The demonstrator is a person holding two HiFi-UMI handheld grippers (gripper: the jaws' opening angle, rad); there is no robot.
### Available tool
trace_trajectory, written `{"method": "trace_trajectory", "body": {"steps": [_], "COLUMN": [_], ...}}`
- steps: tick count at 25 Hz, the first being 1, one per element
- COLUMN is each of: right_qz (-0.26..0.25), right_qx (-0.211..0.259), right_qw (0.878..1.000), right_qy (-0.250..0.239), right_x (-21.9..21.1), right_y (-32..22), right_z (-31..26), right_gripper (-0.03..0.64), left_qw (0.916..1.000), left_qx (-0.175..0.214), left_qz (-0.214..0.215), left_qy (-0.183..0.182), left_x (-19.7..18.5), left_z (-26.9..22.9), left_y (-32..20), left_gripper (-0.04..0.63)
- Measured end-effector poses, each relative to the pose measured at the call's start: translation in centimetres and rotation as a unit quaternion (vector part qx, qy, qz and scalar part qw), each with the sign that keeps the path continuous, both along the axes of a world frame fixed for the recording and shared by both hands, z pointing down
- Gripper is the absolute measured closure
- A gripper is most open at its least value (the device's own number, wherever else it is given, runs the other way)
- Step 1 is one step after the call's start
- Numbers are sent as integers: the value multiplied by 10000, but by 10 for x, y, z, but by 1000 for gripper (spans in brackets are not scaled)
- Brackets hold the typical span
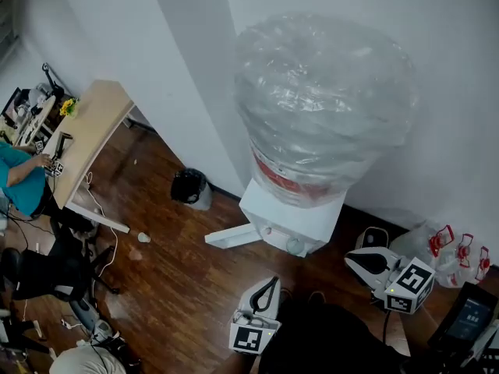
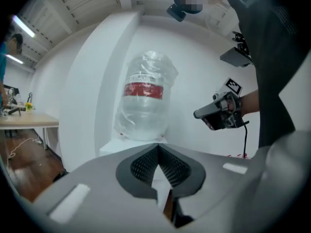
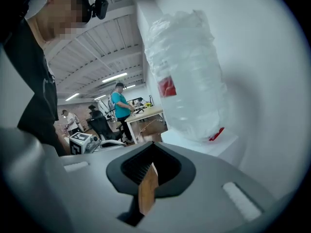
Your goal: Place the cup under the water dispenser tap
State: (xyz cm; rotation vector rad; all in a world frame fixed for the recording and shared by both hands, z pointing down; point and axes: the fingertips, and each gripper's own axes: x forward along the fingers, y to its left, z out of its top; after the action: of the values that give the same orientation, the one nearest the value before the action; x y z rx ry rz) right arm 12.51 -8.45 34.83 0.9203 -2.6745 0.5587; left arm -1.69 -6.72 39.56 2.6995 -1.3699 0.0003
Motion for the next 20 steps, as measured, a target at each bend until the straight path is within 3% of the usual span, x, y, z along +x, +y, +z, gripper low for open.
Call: {"method": "trace_trajectory", "body": {"steps": [5,13,17,20], "right_qz": [118,273,316,375], "right_qx": [315,366,417,520], "right_qw": [9993,9989,9986,9979], "right_qy": [-181,-62,-56,-29], "right_x": [-1,2,2,3], "right_y": [1,13,19,19], "right_z": [-22,-24,-26,-32], "right_gripper": [615,617,617,617], "left_qw": [9996,9937,9943,9956], "left_qx": [-218,-59,11,-122], "left_qz": [103,1112,1022,923], "left_qy": [-157,-141,-288,-48], "left_x": [2,24,27,27], "left_z": [-33,-55,-61,-71], "left_y": [-1,11,15,18], "left_gripper": [603,595,595,595]}}
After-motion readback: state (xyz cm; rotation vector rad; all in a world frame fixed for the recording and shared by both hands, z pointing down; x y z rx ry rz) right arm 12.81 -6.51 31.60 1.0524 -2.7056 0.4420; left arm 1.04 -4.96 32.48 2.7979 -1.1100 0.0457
